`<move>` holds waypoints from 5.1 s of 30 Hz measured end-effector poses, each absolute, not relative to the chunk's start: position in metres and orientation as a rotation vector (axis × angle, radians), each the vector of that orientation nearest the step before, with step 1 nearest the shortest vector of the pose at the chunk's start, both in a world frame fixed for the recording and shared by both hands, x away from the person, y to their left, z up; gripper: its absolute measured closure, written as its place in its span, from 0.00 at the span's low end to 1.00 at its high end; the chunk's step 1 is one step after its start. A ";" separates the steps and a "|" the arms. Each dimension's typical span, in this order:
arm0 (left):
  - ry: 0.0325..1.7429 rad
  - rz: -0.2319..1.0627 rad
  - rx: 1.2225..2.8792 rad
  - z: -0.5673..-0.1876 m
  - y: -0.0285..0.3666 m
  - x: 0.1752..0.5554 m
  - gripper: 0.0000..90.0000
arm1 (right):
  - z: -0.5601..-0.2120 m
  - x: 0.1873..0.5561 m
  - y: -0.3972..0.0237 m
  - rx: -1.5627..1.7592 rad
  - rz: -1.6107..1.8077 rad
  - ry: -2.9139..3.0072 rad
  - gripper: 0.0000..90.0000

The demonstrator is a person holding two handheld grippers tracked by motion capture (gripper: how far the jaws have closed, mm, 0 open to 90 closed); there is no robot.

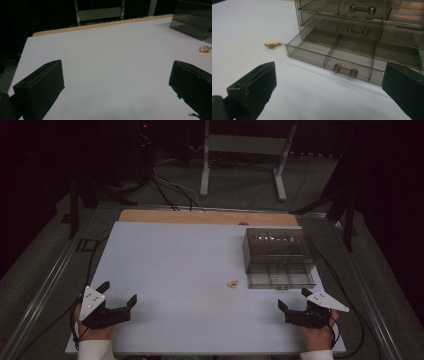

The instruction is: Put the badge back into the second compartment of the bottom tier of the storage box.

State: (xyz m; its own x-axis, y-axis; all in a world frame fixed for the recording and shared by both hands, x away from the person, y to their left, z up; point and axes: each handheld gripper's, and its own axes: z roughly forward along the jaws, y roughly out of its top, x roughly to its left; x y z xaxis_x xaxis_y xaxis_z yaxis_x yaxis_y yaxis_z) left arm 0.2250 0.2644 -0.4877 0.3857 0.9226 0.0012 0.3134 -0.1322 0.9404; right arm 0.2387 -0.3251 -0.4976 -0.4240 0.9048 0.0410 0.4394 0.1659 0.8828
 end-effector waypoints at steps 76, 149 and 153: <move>1.190 0.753 1.653 -0.497 0.268 0.230 0.01 | -0.454 0.298 -0.242 1.234 1.256 2.106 0.00; 1.188 0.746 1.668 -0.497 0.268 0.231 0.01 | -0.504 0.329 -0.165 1.226 0.900 2.387 0.83; 1.188 0.745 1.668 -0.497 0.269 0.231 0.01 | -0.509 0.331 -0.164 1.231 0.877 2.416 0.85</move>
